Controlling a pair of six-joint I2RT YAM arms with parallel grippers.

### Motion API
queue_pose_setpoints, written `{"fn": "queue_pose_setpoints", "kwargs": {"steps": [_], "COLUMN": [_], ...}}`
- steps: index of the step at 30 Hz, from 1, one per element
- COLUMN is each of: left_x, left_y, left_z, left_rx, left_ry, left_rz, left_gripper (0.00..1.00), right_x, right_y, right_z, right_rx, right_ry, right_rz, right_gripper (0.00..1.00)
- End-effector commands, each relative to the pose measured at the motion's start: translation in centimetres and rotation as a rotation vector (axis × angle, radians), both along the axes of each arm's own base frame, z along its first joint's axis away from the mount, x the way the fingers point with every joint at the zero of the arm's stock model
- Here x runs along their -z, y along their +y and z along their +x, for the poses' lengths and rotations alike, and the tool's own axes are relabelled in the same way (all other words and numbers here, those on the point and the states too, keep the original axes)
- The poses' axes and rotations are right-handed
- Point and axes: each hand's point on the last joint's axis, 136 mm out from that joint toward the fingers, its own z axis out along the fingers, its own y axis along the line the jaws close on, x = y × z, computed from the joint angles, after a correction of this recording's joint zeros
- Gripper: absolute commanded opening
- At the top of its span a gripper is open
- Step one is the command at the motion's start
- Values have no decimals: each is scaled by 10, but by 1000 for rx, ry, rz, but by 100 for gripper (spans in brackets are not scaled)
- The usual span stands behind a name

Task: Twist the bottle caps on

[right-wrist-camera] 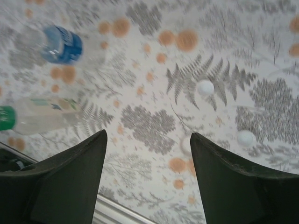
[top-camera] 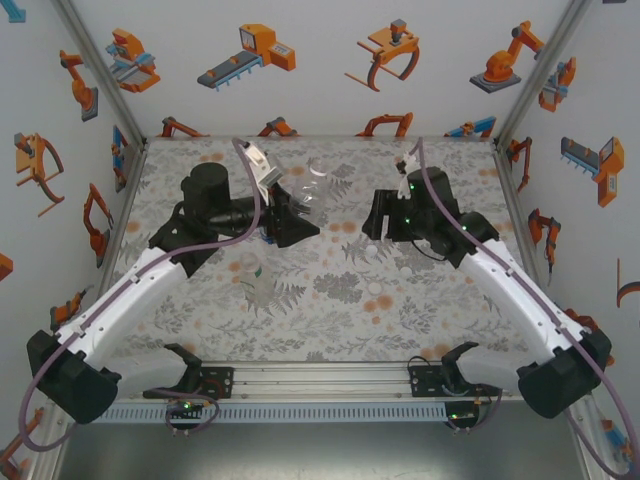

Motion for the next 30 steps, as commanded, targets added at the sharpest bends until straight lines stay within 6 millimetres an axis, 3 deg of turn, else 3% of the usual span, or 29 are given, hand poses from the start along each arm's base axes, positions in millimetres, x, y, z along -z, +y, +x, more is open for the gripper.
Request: {"fn": "queue_pose_setpoints", "kwargs": {"steps": [1, 5, 10, 17, 24, 30], "left_x": [-8, -6, -5, -3, -5, -7], "left_y": [4, 3, 1, -2, -3, -2], "left_z": [-6, -5, -5, -5, -8, -10], "left_rx": [2, 3, 8, 14, 20, 15], "left_ry": [-7, -2, 3, 11, 16, 12], "left_rz": [-21, -19, -19, -20, -26, -28], "left_gripper": [0, 0, 0, 0, 0, 0], "right_x": [46, 81, 120, 156, 180, 197], "right_y": [-17, -28, -54, -89, -90, -92], "right_z": [-13, -20, -24, -10, 14, 22], "right_rx": [38, 61, 134, 214, 205, 200], "right_ry": [141, 214, 314, 365, 400, 425], "right_rz": [-105, -172, -220, -252, -282, -325], "right_gripper": [65, 64, 58, 50, 49, 49]}}
